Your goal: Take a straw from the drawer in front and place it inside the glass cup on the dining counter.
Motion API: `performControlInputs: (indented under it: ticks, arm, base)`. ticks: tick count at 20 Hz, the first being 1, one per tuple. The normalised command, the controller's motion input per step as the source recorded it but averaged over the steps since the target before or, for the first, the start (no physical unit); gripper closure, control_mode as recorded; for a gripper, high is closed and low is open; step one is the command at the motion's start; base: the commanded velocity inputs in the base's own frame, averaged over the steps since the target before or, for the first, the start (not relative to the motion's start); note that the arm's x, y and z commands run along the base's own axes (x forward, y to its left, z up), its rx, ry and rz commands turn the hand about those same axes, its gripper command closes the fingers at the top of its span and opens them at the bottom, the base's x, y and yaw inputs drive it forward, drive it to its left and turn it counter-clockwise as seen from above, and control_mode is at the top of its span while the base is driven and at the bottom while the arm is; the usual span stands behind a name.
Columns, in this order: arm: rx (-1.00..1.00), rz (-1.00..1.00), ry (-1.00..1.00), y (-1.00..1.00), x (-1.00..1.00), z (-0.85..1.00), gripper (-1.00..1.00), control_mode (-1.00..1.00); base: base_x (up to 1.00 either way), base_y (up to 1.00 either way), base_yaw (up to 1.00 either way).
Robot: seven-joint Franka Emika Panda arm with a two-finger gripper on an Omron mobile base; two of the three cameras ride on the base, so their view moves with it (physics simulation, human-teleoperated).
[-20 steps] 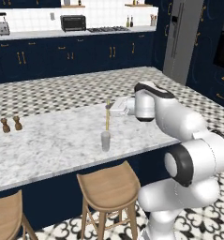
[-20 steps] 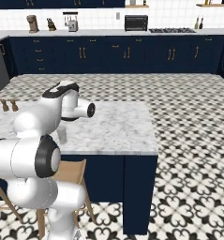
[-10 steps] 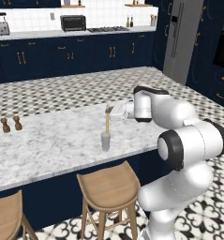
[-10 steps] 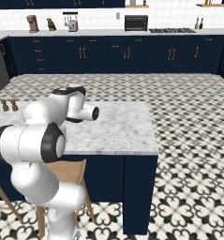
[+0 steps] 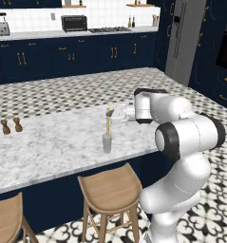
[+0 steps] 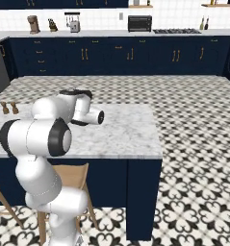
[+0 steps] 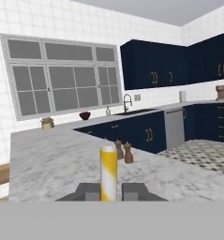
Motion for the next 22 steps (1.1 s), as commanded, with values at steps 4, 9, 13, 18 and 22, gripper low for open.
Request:
performControlInputs:
  ticks: [4, 9, 13, 18, 22]
  arm:
    - [0.00, 0.03, 0.00, 0.06, 0.00, -0.13, 1.00, -1.00]
    - [0.00, 0.03, 0.00, 0.16, 0.10, -0.08, 1.00, -1.00]
    - [0.00, 0.02, 0.00, 0.14, 0.07, -0.16, 1.00, -1.00]
    - [0.00, 0.01, 0.00, 0.02, 0.02, -0.18, 1.00, -1.00]
    - [0.00, 0.00, 0.00, 0.00, 0.00, -0.17, 1.00, -1.00]
  base:
    - [0.00, 0.00, 0.00]
    - [0.00, 0.00, 0.00]
    - [0.00, 0.00, 0.00]
    - [0.00, 0.00, 0.00]
    - [0.00, 0.00, 0.00]
